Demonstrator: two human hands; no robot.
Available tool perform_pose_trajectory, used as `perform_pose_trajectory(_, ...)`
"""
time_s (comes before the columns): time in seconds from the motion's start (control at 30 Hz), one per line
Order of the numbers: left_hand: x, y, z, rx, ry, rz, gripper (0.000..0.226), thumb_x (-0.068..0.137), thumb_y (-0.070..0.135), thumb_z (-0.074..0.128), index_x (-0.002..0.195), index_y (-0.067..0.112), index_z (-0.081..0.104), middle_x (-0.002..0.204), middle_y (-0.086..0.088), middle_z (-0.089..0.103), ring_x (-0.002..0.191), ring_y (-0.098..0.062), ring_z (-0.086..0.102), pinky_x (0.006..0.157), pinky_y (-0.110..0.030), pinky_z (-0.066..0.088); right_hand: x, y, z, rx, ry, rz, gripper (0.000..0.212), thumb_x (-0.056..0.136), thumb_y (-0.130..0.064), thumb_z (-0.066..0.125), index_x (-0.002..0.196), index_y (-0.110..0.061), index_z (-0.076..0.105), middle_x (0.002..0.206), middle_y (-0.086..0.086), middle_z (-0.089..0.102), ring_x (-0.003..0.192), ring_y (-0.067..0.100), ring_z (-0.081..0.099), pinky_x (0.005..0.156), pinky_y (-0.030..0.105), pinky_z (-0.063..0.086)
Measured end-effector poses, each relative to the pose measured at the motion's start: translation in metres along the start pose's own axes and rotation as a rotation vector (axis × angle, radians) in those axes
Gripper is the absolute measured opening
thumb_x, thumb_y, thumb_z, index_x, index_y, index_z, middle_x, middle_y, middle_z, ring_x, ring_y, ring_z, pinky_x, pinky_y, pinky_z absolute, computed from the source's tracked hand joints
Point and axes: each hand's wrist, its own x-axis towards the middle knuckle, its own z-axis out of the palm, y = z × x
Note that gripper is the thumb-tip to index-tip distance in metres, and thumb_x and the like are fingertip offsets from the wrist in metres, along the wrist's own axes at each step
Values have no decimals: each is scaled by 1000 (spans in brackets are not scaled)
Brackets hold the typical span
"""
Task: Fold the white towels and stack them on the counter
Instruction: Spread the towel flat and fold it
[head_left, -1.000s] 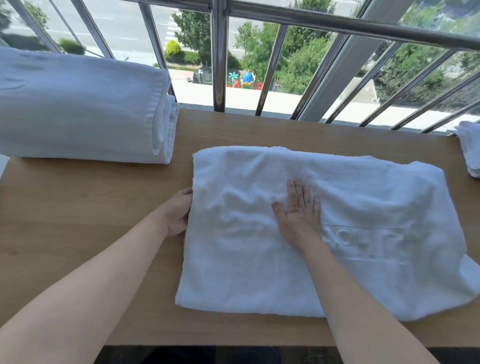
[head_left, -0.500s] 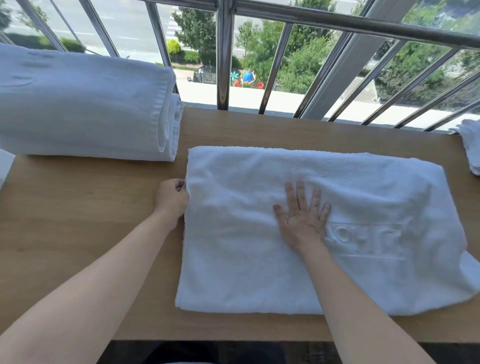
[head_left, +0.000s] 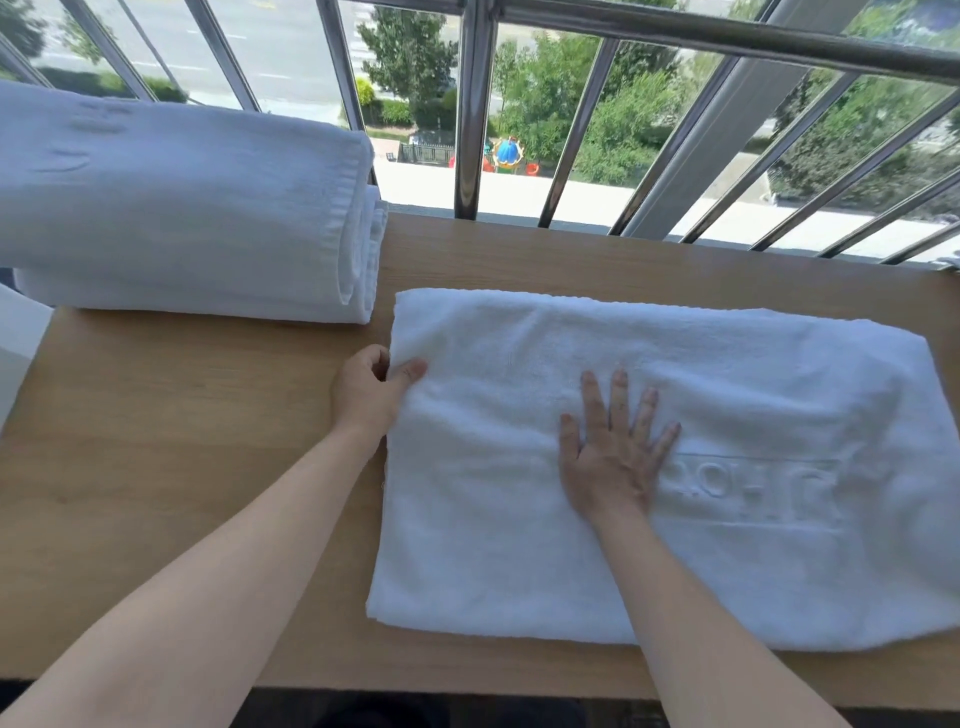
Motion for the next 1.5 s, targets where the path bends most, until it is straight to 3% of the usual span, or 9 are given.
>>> perform_pose_trajectory(0.1, -6, 0, 5, -122, 65, -70, 37, 74, 50, 84, 86, 20, 66, 81, 8, 74, 71, -9, 70, 60, -24, 55, 5, -2, 2, -2, -4, 21, 65, 93, -63, 5, 155, -46, -5, 165, -12, -14, 151, 28, -17, 115, 60, -15)
perform_pose_trajectory(0.23, -35, 0, 4, -145, -153, -166, 61, 65, 63, 83, 107, 24, 63, 99, 8, 73, 87, -10, 72, 69, -29, 59, 10, 0, 3, 10, -29, 28, 65, 92, -65, 2, 153, -47, -11, 164, -13, -19, 150, 26, -22, 114, 60, -17)
perform_pose_trajectory(0.33, -69, -20, -6, -63, -186, -166, 53, 64, 64, 82, 96, 24, 68, 84, 14, 75, 76, -5, 72, 57, -18, 53, 12, 2, 3, 19, -67, 25, 65, 91, -67, 0, 151, -49, -15, 163, -14, -22, 149, 25, -25, 113, 61, -18)
perform_pose_trajectory(0.43, -92, -36, -14, -45, -176, -153, 47, 66, 63, 81, 90, 23, 70, 83, 12, 76, 75, -10, 73, 61, -31, 58, 10, 2, -1, 46, -113, 18, 65, 92, -68, 2, 151, -48, -15, 162, -12, -25, 148, 24, -28, 114, 59, -19)
perform_pose_trajectory(0.77, -131, -44, -27, -70, -325, -208, 46, 67, 56, 82, 105, 36, 66, 96, 19, 74, 84, 0, 71, 61, -16, 55, -81, -3, 21, 11, -55, -31, 64, 98, -62, 3, 153, -38, -22, 160, -4, -33, 146, 21, -33, 118, 50, -18)
perform_pose_trajectory(0.93, -140, -50, -23, 7, -149, -163, 31, 75, 55, 81, 95, 36, 67, 85, 23, 73, 77, 0, 70, 59, -18, 53, -80, 4, 14, 45, -114, -125, 64, 101, -59, 10, 154, -38, -17, 161, -4, -31, 145, 20, -34, 117, 49, -21)
perform_pose_trajectory(1.13, -179, -64, -27, 99, -132, -154, 48, 74, 48, 85, 111, 28, 60, 108, 8, 69, 99, -18, 68, 86, -46, 57, -120, 58, 12, -5, -152, -357, 60, 103, -52, 10, 154, -37, -18, 162, -5, -28, 147, 16, -30, 120, 45, -16)
perform_pose_trajectory(1.33, -213, -53, 14, 613, 221, 78, 77, 88, 39, 73, 150, 17, 34, 155, -8, 33, 142, -30, 30, 116, -51, 26, -138, 119, 4, -75, -205, -333, 60, 103, -51, 7, 155, -35, -18, 163, -3, -25, 149, 19, -24, 119, 47, -17)
perform_pose_trajectory(1.5, -237, -54, 77, 879, -145, 259, 60, 104, 43, 43, 158, 27, 22, 168, -1, 3, 154, -21, -2, 124, -38, 2, -130, 157, -7, -64, -226, -320, 59, 104, -49, 12, 155, -35, -17, 162, -5, -28, 149, 18, -26, 120, 46, -16)
